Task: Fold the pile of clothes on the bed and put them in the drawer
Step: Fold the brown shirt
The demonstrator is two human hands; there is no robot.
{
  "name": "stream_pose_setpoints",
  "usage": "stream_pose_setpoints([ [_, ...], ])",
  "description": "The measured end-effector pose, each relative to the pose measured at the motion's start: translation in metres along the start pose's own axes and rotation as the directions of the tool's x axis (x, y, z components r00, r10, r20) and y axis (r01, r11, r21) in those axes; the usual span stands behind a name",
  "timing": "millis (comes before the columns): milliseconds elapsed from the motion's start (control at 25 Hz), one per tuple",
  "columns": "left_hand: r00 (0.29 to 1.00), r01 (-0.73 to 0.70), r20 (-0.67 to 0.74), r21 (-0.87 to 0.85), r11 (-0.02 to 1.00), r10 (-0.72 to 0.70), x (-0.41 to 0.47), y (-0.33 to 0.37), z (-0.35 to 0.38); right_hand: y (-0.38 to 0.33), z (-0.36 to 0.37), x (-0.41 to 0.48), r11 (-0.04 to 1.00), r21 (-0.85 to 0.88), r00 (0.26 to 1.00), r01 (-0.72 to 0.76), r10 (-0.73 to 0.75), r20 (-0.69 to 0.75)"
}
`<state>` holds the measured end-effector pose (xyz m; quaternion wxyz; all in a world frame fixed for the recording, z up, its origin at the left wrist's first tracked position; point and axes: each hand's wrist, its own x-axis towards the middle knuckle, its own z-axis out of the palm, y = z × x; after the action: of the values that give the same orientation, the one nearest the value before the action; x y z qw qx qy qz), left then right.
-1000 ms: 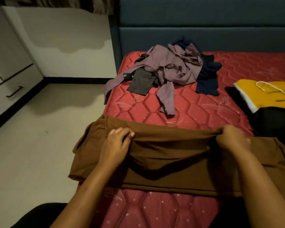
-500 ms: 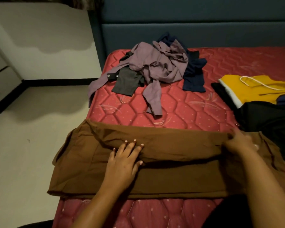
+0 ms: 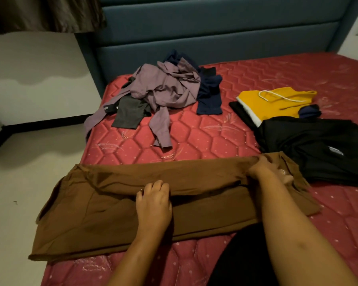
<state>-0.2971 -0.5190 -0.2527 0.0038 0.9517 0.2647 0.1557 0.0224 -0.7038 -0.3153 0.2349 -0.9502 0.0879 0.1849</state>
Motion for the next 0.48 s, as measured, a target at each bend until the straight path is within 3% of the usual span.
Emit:
stream_pose_setpoints([
  [120,0.999,-0.028,-0.039,0.046,0.999,0.03,0.008,0.0,0.003,-0.024,-0.058,-0.095,0.997,0.073,0.999,0.022,-0.024,0.034],
  [320,0.993,-0.044,-0.107,0.082,0.996,0.052,0.012,-0.008,0.007,-0.028,-0.085,-0.098,0.973,0.125,0.943,0.195,-0.151,-0.296],
  [360,0.992,-0.033,-0.121,0.093,0.995,0.044,0.012,-0.008,0.008,-0.028,-0.085,-0.099,0.979,0.091,0.944,0.181,-0.147,-0.296],
  [480,0.989,0.032,-0.145,0.097,0.995,-0.017,0.007,-0.012,0.01,-0.027,-0.071,-0.107,0.981,-0.155,0.985,0.121,-0.138,-0.103],
])
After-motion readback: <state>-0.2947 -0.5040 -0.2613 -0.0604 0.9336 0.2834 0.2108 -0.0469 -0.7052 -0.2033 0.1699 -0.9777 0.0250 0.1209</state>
